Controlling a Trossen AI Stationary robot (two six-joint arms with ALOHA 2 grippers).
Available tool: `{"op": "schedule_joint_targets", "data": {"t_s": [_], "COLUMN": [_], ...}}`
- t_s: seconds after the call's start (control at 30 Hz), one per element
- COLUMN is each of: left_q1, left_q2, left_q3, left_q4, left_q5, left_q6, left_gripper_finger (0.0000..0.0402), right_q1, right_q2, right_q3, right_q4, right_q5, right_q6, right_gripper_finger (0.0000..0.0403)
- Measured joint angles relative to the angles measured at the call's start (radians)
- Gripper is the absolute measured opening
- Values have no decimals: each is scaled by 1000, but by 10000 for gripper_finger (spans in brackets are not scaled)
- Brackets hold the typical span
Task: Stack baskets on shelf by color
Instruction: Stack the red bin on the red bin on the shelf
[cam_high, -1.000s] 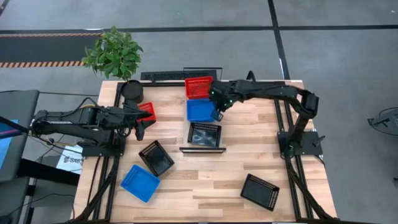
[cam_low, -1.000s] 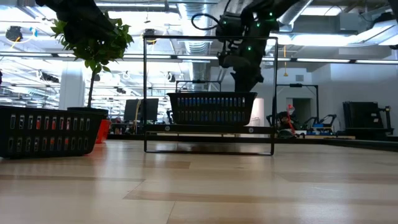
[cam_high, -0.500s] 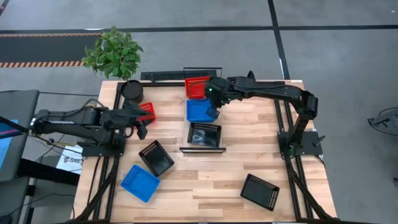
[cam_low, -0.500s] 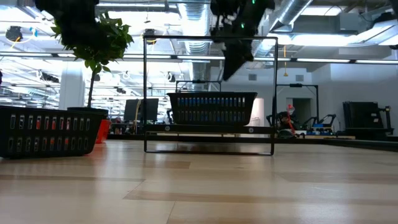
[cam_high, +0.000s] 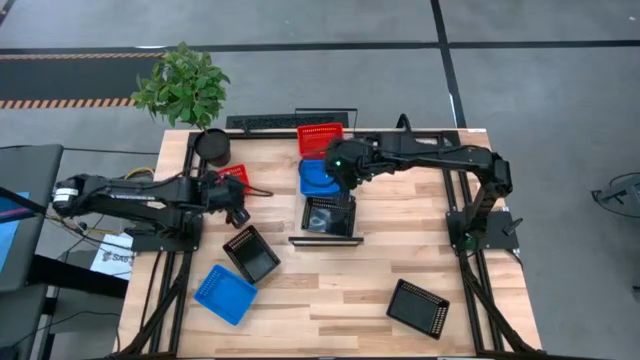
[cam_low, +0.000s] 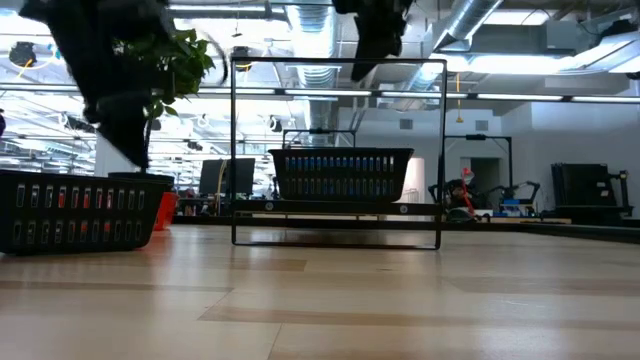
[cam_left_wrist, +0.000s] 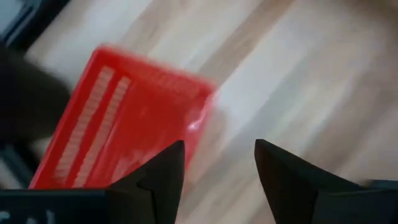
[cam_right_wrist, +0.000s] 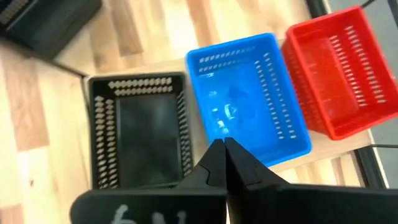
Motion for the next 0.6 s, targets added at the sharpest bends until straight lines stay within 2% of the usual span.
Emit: {"op": "schedule_joint_targets", "data": {"t_s": [0.17, 0.3, 0.6], "left_q1": [85, 130, 163], "left_q2": [6, 51, 264], "left_q3": [-6, -8, -8], "left_q4": [77, 62, 71], "left_q5": [27, 28, 85], "left_q6": [65, 90, 124], "left_gripper_finger": [209, 218, 218], "right_q1": [47, 74, 113], "right_q2": [0, 0, 0], "right_q3": [0, 1, 1], "right_q4": [-27, -32, -32], "right_q5": [0, 0, 0], "right_q6": [0, 1, 11], "right_gripper_finger": [6, 6, 6]}}
